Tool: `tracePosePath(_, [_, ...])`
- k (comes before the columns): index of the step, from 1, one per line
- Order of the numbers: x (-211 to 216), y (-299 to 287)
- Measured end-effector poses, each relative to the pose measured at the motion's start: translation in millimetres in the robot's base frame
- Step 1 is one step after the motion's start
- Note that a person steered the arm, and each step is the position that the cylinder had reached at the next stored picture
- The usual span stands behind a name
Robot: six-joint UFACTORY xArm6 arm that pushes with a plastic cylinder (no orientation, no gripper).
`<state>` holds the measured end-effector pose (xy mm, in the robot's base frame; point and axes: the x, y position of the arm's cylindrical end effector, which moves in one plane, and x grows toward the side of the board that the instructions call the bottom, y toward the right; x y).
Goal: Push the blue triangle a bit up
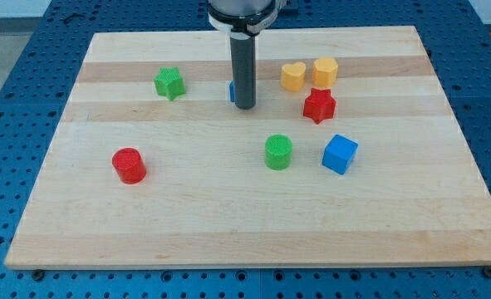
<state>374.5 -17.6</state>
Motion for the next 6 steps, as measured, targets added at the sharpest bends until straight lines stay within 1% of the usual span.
tracePosePath(1, [6.8, 1.1])
tracePosePath(3, [13.3, -25.3])
tracePosePath(6, [-26.2, -18.4])
